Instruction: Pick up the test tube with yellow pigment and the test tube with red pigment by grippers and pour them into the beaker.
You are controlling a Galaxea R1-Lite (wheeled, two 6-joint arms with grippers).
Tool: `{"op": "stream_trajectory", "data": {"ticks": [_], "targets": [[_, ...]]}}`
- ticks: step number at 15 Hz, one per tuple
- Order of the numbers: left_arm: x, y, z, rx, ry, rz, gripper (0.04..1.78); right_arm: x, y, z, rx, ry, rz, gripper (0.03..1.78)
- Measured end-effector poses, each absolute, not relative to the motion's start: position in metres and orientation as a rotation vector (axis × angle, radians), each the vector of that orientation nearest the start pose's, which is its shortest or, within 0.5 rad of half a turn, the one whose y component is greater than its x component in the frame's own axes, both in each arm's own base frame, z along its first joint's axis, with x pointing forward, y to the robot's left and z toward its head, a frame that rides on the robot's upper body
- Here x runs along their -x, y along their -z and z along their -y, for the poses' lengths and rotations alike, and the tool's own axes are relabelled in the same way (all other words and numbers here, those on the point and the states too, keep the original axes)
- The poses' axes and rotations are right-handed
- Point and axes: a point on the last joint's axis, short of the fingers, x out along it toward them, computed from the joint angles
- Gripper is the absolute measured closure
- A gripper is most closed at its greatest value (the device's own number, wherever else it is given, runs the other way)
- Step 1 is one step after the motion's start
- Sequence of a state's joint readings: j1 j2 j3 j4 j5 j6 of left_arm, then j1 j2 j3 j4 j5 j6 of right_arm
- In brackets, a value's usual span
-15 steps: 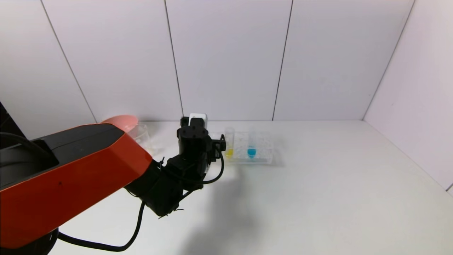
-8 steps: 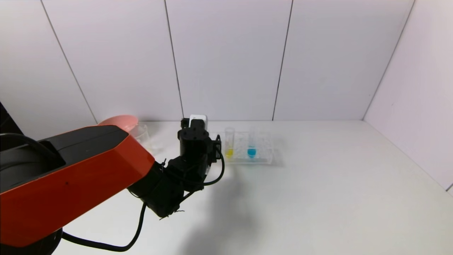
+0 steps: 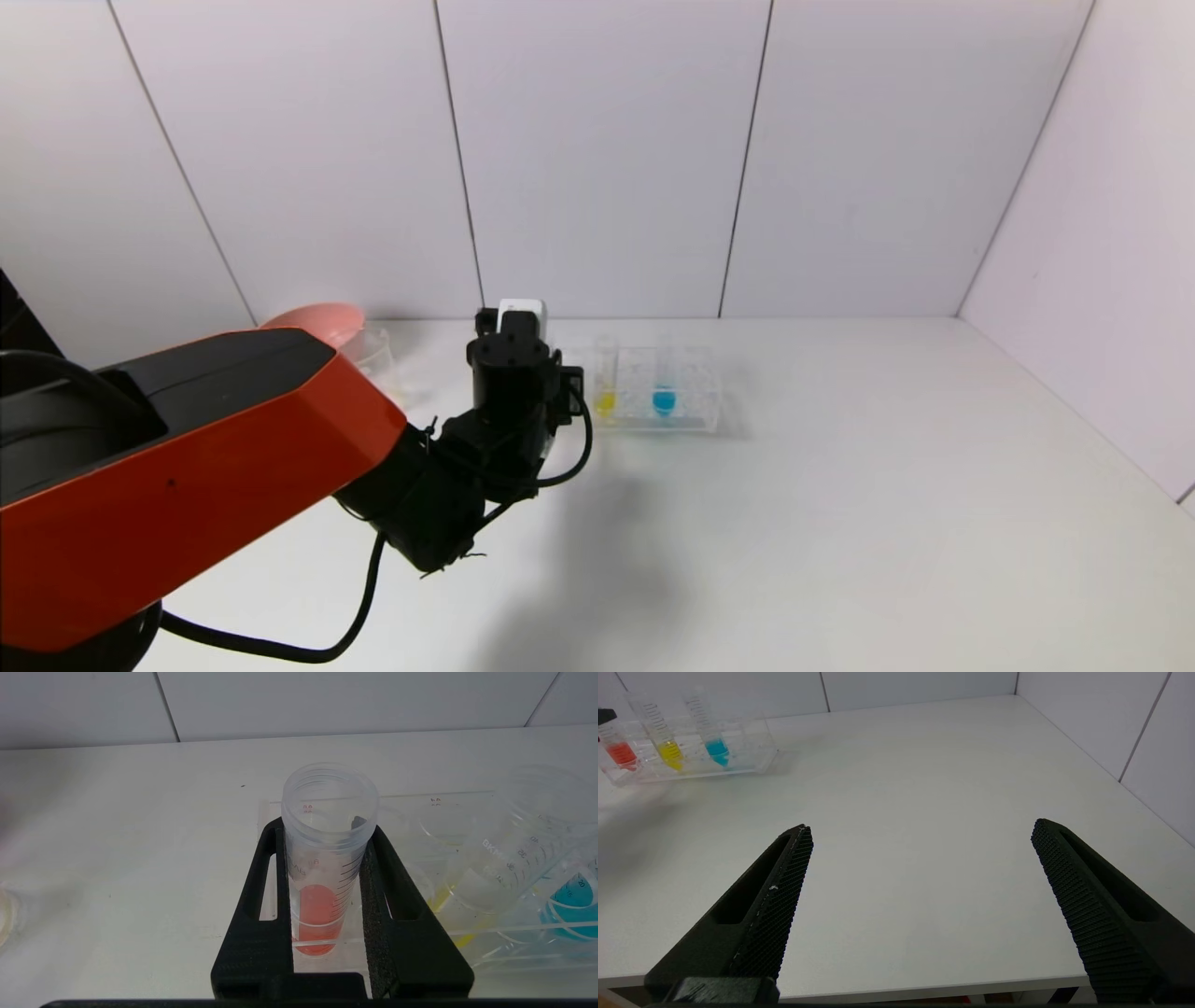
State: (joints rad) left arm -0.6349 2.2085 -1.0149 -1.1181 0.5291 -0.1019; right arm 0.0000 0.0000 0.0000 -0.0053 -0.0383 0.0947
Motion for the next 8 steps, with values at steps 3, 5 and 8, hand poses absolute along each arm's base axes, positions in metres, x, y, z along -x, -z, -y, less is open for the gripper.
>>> {"op": "stream_trajectory", "data": {"ticks": [3, 5, 8], "targets": [[-0.336, -0.115, 0.234, 0.064, 0.107, -0.042, 1.38, 0.023, -0.076, 0.001, -0.095, 0.038, 0.007, 0.1], [-0.332, -0.131, 0.233, 0.06, 0.11, -0.019, 1.38, 0.023, -0.076, 0.001, -0.095, 0.038, 0.007, 0.1], [-0.325, -0.156, 0.228, 0.069, 0.111, 0.002, 1.38, 0.023, -0.076, 0.001, -0.095, 0.038, 0.008, 0.1]]}}
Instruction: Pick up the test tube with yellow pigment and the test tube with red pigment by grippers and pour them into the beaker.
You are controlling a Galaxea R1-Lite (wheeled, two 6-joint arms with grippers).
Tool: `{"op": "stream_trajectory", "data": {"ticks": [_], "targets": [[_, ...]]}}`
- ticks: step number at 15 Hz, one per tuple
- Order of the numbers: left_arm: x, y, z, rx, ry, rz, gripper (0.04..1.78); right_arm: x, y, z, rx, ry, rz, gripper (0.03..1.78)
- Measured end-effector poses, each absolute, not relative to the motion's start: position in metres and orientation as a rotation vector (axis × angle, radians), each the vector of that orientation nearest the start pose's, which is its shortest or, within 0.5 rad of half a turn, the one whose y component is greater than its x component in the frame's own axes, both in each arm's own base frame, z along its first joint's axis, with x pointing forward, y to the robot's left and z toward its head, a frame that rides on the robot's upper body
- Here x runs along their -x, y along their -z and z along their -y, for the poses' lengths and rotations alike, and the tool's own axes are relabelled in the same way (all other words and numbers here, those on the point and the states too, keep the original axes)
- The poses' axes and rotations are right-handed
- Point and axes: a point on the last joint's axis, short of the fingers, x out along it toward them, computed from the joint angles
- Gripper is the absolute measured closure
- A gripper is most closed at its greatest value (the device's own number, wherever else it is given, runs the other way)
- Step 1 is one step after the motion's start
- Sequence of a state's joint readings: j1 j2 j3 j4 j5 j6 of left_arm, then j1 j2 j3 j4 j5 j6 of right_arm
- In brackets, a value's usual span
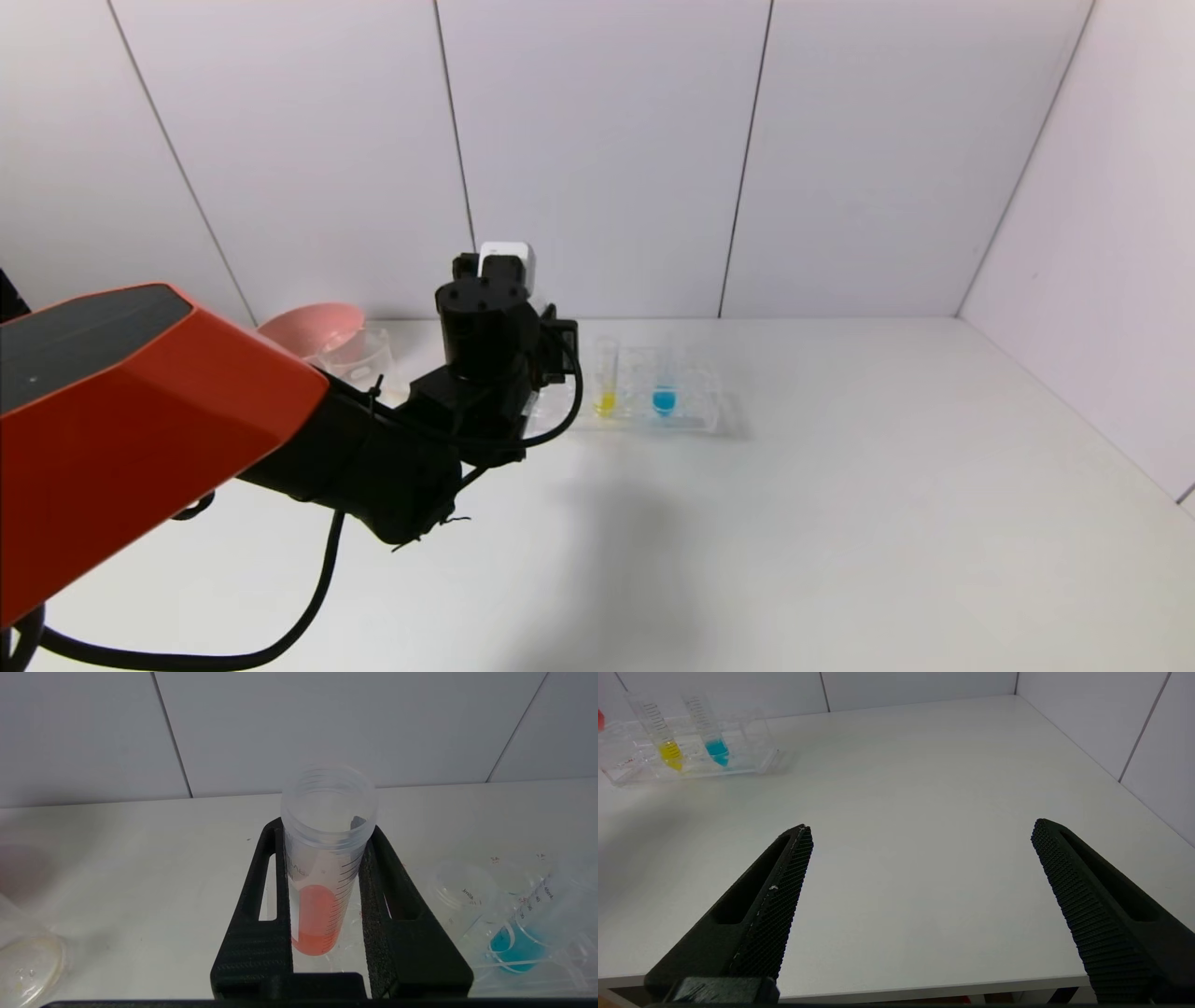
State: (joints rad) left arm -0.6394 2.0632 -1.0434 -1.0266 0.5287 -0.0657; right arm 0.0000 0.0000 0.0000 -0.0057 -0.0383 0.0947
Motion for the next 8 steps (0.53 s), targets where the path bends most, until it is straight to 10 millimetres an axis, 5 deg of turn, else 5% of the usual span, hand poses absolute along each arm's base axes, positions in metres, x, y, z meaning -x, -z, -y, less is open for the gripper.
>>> {"op": "stream_trajectory", "data": {"ticks": [5, 8], "targets": [[-0.308, -0.18, 0.214, 0.079, 0.123, 0.019, 1.38, 0.023, -0.076, 0.001, -0.095, 0.038, 0.008, 0.1], [-0.291, -0.192, 0.188, 0.065, 0.163, -0.004, 1.38, 0.023, -0.076, 0.001, -0.094, 0.038, 0.008, 0.1]]}}
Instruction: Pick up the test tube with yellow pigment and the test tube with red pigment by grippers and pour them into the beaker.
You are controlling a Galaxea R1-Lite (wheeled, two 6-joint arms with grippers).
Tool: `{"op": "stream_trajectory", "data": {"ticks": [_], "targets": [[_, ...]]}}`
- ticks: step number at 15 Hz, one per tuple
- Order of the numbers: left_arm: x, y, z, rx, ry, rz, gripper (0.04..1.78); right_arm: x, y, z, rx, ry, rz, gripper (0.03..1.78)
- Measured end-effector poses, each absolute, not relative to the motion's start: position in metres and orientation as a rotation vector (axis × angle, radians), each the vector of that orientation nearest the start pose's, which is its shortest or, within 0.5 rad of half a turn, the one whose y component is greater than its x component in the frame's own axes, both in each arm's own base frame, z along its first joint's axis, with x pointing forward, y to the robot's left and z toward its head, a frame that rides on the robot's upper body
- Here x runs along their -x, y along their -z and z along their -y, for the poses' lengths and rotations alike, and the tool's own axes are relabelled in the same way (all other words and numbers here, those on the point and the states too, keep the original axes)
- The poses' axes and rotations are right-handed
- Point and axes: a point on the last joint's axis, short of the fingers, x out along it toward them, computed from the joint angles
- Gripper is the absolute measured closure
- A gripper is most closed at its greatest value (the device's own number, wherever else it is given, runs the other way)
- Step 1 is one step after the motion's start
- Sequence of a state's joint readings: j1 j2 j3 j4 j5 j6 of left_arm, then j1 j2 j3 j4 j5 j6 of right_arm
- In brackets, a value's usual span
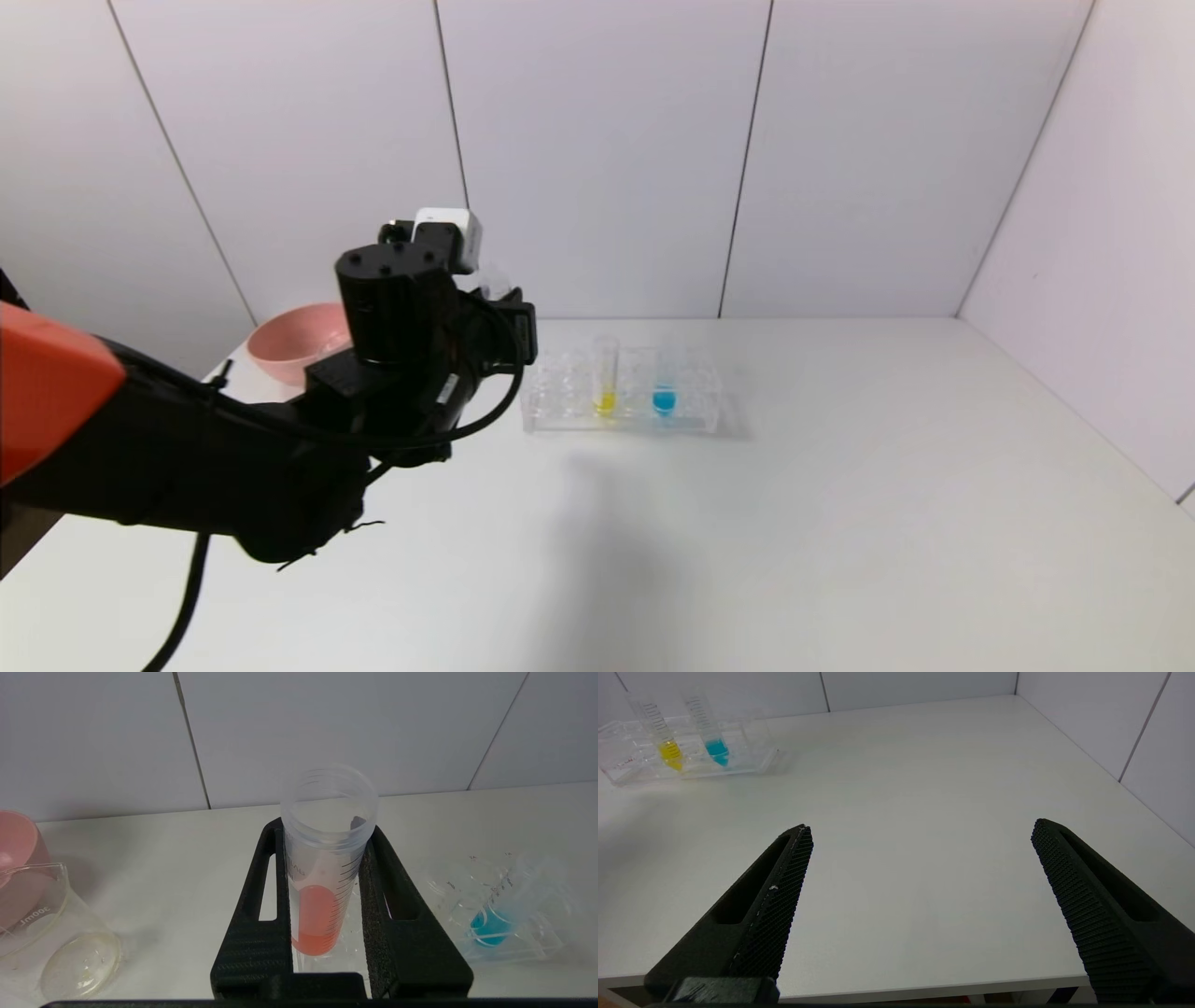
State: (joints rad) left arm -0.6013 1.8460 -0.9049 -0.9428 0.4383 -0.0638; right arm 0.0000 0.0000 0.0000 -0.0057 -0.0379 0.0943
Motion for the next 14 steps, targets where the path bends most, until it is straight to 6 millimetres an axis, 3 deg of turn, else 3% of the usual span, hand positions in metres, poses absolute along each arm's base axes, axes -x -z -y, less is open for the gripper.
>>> {"op": "stream_trajectory", "data": {"ticks": [3, 10, 12, 14], "targets": [[-0.271, -0.204, 0.14, 0.044, 0.216, -0.052, 1.38, 0.023, -0.076, 0.001, -0.095, 0.038, 0.007, 0.1], [-0.244, -0.213, -0.015, -0.024, 0.228, -0.191, 1.38, 0.023, -0.076, 0.001, -0.095, 0.038, 0.008, 0.1], [-0.243, -0.215, -0.043, -0.079, 0.282, -0.233, 1.38, 0.023, -0.076, 0.001, -0.095, 0.038, 0.007, 0.1], [-0.25, -0.217, -0.057, -0.117, 0.338, -0.274, 1.38, 0.023, -0.076, 0.001, -0.095, 0.038, 0.008, 0.1]]}}
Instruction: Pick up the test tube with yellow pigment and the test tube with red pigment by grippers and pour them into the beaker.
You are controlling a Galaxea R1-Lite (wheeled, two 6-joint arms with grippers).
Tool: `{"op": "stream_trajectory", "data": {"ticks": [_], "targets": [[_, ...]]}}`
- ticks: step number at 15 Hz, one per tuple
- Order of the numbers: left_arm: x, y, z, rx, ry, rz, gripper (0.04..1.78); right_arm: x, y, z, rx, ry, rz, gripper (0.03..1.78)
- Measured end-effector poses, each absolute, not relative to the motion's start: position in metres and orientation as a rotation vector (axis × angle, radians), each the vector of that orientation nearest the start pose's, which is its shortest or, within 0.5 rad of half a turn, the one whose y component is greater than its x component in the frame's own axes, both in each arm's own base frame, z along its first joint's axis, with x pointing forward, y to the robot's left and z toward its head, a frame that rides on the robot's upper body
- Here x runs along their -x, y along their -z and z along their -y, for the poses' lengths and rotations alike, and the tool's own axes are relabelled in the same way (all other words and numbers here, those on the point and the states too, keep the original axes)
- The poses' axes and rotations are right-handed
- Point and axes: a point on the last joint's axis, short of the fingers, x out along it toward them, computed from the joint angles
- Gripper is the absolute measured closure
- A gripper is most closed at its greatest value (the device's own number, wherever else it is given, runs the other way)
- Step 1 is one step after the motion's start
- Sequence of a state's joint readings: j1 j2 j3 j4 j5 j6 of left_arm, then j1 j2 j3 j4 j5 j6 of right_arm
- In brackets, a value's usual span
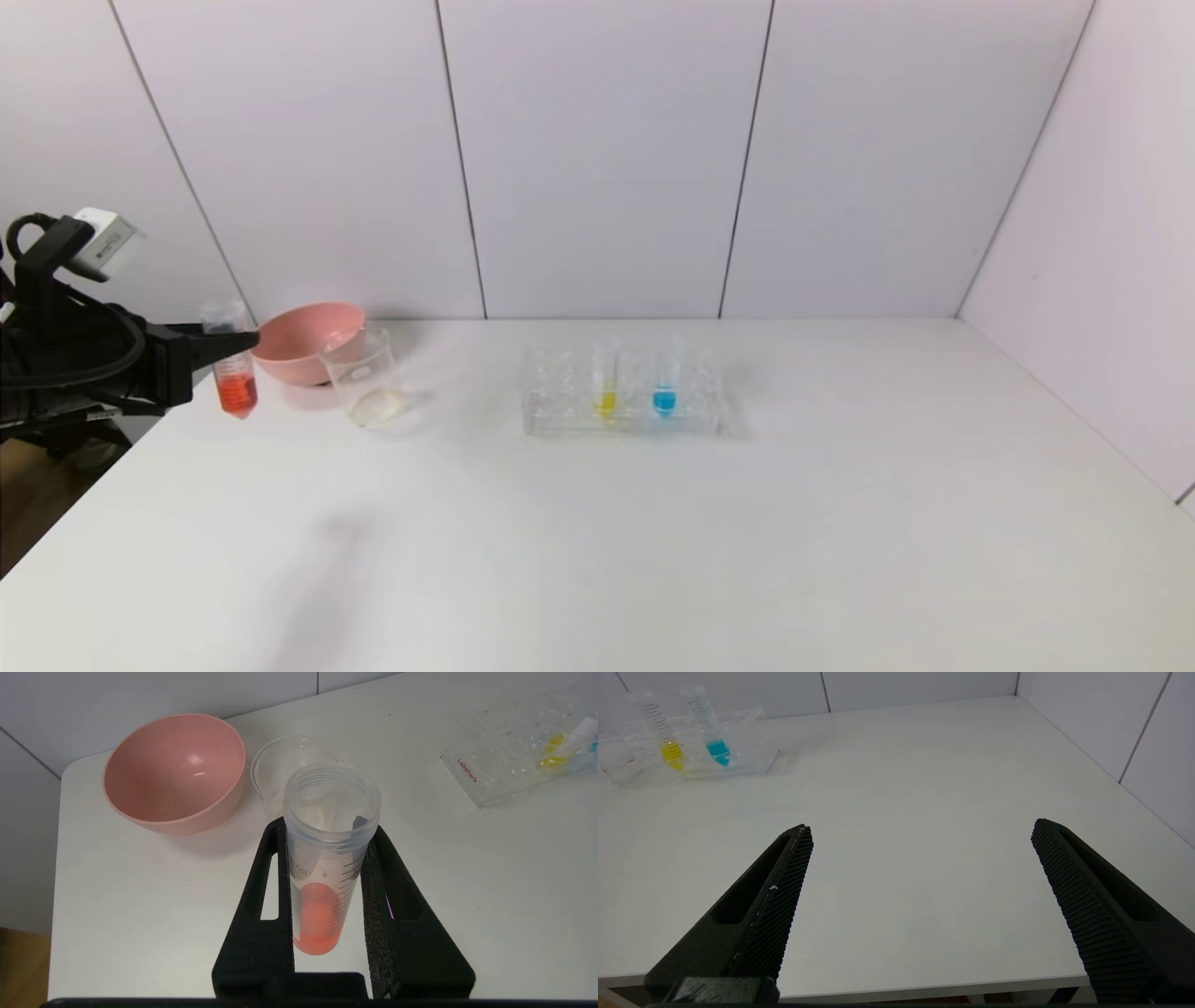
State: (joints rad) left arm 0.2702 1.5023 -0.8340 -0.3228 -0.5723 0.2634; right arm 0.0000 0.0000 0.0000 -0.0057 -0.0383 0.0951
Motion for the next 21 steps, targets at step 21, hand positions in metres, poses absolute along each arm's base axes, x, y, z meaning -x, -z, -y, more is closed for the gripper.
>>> {"op": "stream_trajectory", "data": {"ticks": [21], "targets": [[-0.355, -0.261, -0.068, -0.435, 0.522, -0.743, 1.38, 0.023, -0.076, 0.001, -0.095, 0.038, 0.008, 0.1]]}}
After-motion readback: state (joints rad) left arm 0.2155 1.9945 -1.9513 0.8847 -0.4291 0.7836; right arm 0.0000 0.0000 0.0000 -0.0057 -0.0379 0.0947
